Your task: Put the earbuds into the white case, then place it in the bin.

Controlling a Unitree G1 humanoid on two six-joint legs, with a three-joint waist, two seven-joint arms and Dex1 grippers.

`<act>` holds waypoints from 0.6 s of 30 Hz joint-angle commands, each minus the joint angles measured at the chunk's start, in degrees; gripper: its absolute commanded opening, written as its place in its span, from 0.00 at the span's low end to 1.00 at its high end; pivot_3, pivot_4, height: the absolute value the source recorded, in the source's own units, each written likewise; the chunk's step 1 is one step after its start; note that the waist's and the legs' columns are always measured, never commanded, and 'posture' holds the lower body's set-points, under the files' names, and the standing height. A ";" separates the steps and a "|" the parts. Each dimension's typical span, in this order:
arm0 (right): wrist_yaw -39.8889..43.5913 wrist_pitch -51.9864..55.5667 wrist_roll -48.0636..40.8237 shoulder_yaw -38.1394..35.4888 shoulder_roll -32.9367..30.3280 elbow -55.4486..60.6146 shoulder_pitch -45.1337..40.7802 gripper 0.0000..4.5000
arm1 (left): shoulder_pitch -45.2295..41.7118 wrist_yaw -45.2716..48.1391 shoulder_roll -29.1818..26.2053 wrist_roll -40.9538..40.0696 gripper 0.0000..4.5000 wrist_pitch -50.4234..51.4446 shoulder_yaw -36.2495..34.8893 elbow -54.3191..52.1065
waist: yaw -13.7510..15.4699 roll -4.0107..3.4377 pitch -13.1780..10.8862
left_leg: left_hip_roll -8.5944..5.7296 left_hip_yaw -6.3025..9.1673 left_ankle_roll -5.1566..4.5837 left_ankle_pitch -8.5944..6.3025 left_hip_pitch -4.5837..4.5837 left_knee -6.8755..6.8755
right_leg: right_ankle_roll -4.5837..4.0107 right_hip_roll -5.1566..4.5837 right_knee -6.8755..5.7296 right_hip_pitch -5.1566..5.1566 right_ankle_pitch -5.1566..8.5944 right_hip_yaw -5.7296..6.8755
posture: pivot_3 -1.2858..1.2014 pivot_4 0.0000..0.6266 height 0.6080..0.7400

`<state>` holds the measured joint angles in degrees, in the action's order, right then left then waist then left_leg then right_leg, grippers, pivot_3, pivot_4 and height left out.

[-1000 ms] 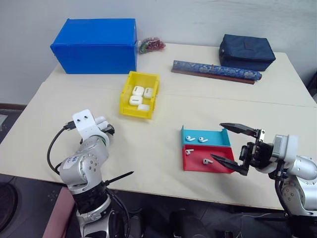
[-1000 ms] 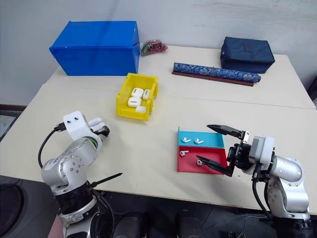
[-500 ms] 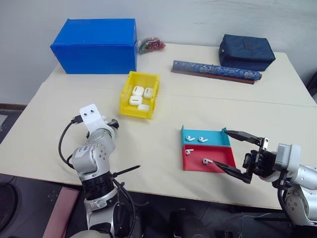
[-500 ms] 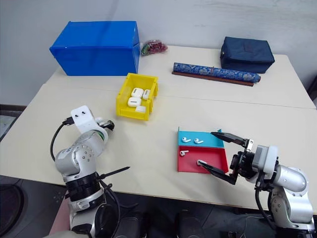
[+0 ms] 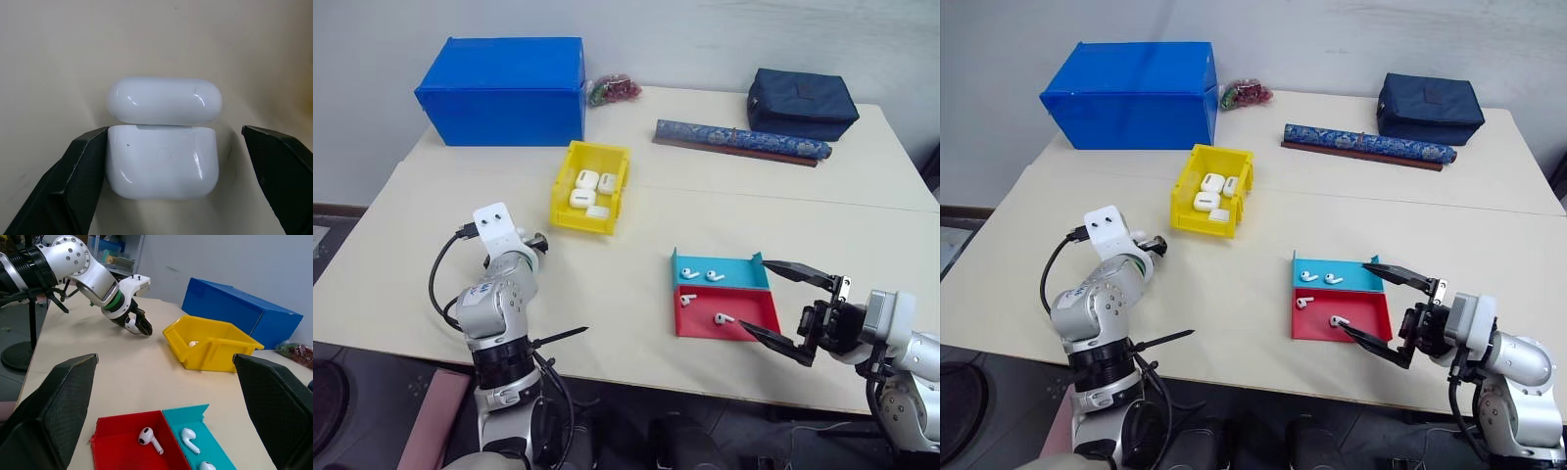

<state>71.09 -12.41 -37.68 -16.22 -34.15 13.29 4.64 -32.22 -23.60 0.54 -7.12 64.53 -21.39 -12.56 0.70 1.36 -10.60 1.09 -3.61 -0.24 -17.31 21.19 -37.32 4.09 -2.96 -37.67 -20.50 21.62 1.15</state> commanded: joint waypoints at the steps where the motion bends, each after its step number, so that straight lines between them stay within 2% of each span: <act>1: 0.16 -0.91 -1.26 -1.29 0.19 1.17 0.23 1.00 | 0.92 1.14 -0.98 0.88 0.80 0.63 0.42 -0.21 | 0.00 0.00 0.00 | 0.00 0.00 0.00 0.00 0.00 0.00 | 0.00 0.00 0.00 0.00 0.00 0.00 | 0.52 0.24 1.00; 3: 0.23 -1.06 -1.18 -1.24 0.25 0.93 0.28 1.00 | 1.56 1.34 -1.20 1.38 0.66 1.65 0.33 -0.82 | 0.03 0.00 0.00 | 0.00 0.00 0.00 0.00 0.00 0.00 | 0.00 0.00 0.00 0.00 0.00 0.00 | 0.52 0.24 1.00; 4: 0.32 -1.19 -1.12 -1.24 0.29 0.73 0.26 1.00 | 1.94 1.43 -1.32 1.62 0.62 2.39 0.28 -1.31 | 0.01 0.00 0.00 | 0.00 0.00 0.00 0.00 -0.01 0.00 | 0.00 -0.01 0.00 0.00 0.00 0.00 | 0.52 0.24 1.00; 9: 0.83 -1.79 -0.93 -1.39 0.39 -0.41 -0.16 1.00 | 4.34 2.74 -1.55 1.35 0.62 2.53 -1.41 -5.59 | -0.22 -0.01 0.00 | 0.00 0.00 0.00 -0.01 -0.02 0.02 | 0.00 0.00 0.00 0.00 0.00 -0.01 | 0.52 0.24 1.00; 12: 1.16 -1.89 -0.93 -1.57 0.19 -0.86 -0.43 1.00 | 5.22 7.47 -0.40 -6.79 0.62 -3.82 -12.06 -9.42 | -0.72 0.00 0.00 | 0.02 0.00 0.01 -0.01 -0.03 0.04 | 0.00 0.00 0.00 0.00 0.00 0.00 | 0.52 0.24 1.00; 14: 1.60 -1.04 -1.36 -1.85 -0.79 -1.02 -0.51 1.00 | 6.92 18.31 -3.16 -16.22 0.62 -7.74 -17.36 -10.56 | -1.03 0.00 0.00 | 0.08 -0.01 0.05 0.01 -0.01 0.02 | 0.00 0.06 0.00 -0.01 0.00 0.00 | 0.52 0.24 1.00; 18: 1.07 1.64 -2.09 -3.23 -3.14 -0.75 -1.00 1.00 | 19.80 44.11 -16.75 -24.20 0.62 -15.38 -14.25 -14.15 | -1.27 -0.02 -0.01 | 0.23 -0.04 0.26 0.00 -0.03 0.04 | -0.02 0.25 -0.05 -0.09 0.00 -0.02 | 0.52 0.24 1.00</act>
<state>72.30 -11.60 -37.95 -17.35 -36.05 11.37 4.08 -15.28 8.92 -13.24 -26.79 53.68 -36.92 -22.74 -0.57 1.34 -10.60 1.36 -3.63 0.04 -17.32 21.16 -37.27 4.06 -2.69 -37.70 -20.58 21.63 1.12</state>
